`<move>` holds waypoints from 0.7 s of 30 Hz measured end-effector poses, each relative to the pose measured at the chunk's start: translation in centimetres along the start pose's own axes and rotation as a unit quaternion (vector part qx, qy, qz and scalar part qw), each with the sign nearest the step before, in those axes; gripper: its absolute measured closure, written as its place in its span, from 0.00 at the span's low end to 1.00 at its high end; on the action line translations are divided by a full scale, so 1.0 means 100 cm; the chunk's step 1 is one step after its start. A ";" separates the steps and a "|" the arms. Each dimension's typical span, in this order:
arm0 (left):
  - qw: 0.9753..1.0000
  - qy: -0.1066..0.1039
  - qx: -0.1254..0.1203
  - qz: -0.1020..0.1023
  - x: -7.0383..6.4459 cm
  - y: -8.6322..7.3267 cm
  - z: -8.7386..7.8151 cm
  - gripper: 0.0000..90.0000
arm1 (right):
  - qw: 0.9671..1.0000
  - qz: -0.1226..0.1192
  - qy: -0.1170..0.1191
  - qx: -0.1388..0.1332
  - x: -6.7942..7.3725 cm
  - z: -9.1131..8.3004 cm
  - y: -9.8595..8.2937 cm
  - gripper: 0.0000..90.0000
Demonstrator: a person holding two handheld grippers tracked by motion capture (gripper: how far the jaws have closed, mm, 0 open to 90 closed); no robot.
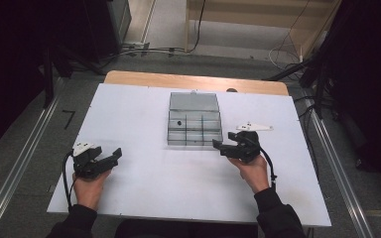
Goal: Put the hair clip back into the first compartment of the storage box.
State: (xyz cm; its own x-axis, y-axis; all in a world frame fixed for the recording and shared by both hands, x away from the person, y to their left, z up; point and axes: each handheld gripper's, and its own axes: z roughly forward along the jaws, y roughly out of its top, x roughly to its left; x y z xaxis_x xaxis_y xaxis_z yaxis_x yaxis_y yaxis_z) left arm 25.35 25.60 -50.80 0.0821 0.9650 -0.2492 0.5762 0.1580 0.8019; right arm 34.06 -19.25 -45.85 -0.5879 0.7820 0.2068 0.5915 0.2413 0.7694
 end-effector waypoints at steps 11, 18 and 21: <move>1.000 -0.001 0.000 0.000 0.000 0.000 0.000 0.24 | 1.000 0.007 -0.007 -0.006 -0.009 -0.014 -0.010 0.28; 1.000 -0.001 -0.001 -0.001 0.000 0.000 0.000 0.24 | 1.000 0.010 -0.011 -0.006 -0.014 -0.019 -0.016 0.27; 1.000 -0.001 -0.001 -0.002 0.000 0.000 0.000 0.24 | 1.000 0.010 -0.011 -0.005 -0.015 -0.020 -0.017 0.27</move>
State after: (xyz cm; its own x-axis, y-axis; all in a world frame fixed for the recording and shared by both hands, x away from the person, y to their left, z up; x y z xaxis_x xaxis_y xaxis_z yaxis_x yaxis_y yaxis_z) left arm 25.33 25.64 -50.77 0.0825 0.9639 -0.2530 0.5748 0.1614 0.8022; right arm 32.82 -21.97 -46.26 -0.5632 0.7995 0.2088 0.5972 0.2192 0.7715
